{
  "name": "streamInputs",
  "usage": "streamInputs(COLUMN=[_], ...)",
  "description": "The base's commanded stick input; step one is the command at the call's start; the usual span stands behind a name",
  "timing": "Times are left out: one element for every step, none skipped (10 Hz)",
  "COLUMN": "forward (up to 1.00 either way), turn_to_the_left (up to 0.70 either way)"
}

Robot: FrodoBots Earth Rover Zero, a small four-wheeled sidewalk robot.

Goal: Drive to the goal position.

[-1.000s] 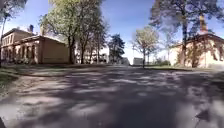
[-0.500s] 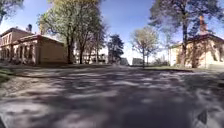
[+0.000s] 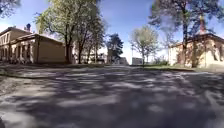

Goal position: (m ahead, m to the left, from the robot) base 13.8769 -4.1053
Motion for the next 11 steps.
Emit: streamInputs(forward=[0.70, 0.70, 0.70, 0.70, 0.70, 0.70, 0.70, 0.70, 0.70, 0.70, 0.70], turn_to_the_left=[0.00, 0.00, 0.00, 0.00, 0.00, 0.00, 0.00, 0.00, 0.00, 0.00, 0.00])
